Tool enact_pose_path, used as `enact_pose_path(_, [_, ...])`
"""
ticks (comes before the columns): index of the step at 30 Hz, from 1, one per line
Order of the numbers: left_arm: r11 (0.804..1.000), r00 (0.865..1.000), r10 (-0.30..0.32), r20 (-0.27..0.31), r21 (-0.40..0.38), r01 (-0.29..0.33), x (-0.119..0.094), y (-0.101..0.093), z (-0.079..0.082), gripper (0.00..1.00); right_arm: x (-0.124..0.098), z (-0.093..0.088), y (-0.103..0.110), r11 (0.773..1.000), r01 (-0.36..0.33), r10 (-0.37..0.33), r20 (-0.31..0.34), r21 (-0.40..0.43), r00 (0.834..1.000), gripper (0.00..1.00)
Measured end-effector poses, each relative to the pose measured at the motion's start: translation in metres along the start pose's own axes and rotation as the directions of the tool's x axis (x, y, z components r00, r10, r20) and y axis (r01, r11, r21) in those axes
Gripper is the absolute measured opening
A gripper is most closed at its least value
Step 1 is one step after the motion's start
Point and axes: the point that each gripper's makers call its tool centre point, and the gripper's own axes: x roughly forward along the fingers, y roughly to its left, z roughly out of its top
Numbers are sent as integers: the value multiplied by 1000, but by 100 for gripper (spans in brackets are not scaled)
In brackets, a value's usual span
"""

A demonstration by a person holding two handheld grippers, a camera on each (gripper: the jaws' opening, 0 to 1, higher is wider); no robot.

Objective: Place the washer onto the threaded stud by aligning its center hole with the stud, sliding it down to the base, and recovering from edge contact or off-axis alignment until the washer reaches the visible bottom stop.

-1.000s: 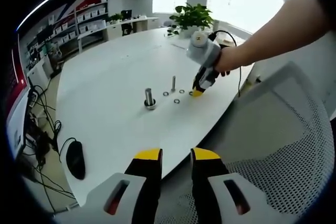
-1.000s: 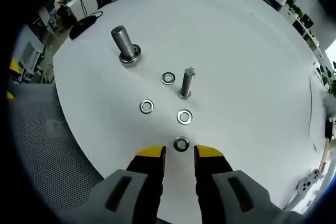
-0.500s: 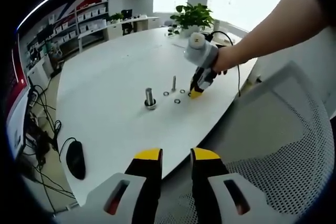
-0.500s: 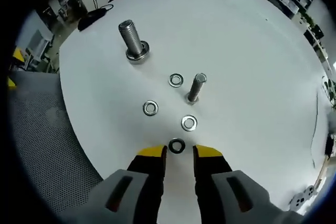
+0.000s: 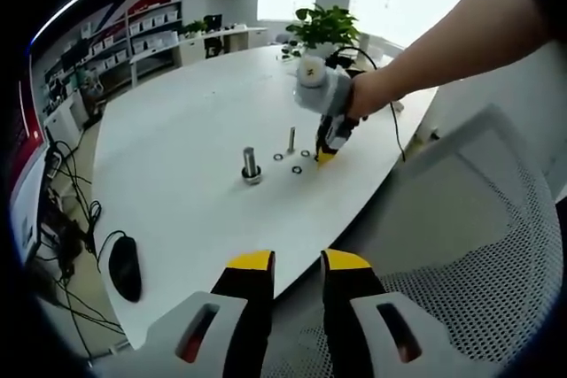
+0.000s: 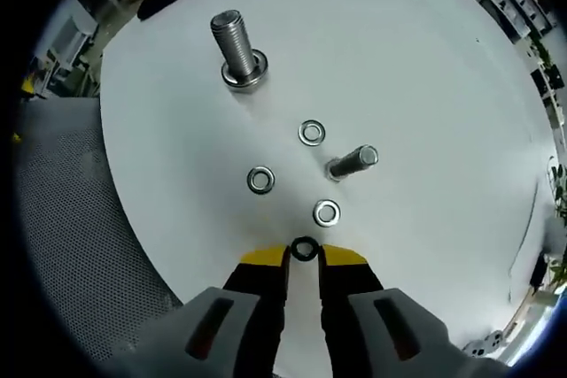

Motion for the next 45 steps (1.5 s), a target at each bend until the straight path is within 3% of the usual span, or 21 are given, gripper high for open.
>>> enact_pose_path(7, [1000,1000,1,4,-2,-1,0,0,0,18,-2,0,2,999,18,-17,-24,35,1000,15])
enact_pose_path(15, [1000,1000,5,15,-6,-5,-1,2,2,18,-3,0,-1,995,33,-38,49,98,998,14])
enact_pose_path(31, [1000,1000,11,10,-4,-11,-1,3,2,18,-6,-5,1,988,12,-27,96,155,995,13])
enact_pose_path(45, [1000,1000,18,8,-4,-18,-1,4,2,18,-35,22,-11,985,1,-33,188,172,982,13])
